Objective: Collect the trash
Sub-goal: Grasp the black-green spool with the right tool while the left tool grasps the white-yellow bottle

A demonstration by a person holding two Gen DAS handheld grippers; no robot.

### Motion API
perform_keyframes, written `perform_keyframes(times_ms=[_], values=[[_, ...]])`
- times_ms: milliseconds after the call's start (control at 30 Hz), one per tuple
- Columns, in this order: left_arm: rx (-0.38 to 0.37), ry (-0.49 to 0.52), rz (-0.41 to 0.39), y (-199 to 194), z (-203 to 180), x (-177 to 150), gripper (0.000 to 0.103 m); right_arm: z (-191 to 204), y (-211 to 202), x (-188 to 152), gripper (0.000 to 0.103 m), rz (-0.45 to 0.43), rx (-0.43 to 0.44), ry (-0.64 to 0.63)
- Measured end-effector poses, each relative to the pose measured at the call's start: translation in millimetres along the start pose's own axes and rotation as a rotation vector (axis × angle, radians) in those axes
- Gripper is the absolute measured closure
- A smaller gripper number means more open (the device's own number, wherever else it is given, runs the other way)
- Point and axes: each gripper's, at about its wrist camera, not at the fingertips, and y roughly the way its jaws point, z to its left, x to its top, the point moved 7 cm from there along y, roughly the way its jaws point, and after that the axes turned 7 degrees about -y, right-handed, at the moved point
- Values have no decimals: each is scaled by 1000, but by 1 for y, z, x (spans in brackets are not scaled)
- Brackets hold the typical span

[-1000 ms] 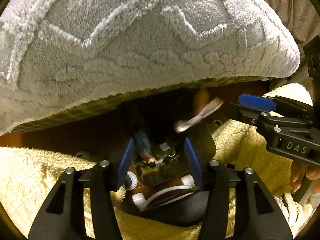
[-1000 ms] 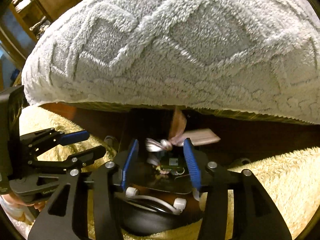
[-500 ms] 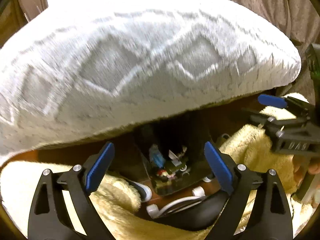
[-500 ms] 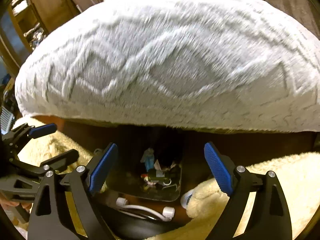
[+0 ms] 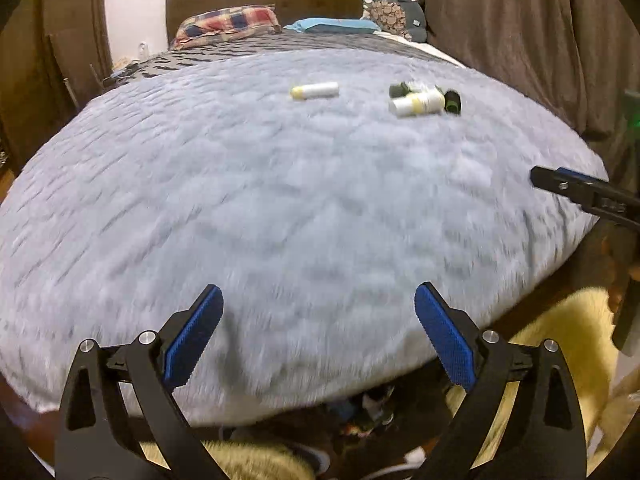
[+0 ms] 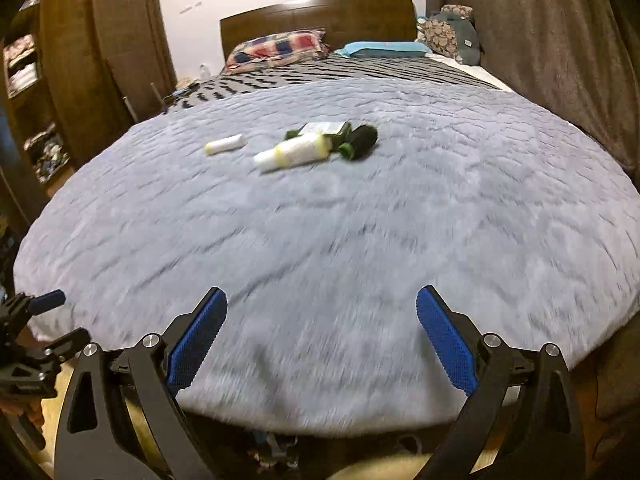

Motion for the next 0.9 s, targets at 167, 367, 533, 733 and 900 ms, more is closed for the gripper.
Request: perform_keyframes(times_ms=[167,367,533,733,900], values=[[34,66,2,34,-16,26,11,-22,49,28,7,25,-121,-58],[23,102,11,66,-37,53,11,-33,98,60,12,66,-66,-48],[-6,111,21,84,-50,72,11,-36,122,80,17,88,-78,-108],[-44,123,30,105,-70,96,11,-36,145,99,22,114,-72,-160],[-93,120,44,124,-91,114,11,-33,151,104,52,112,-22,-178]])
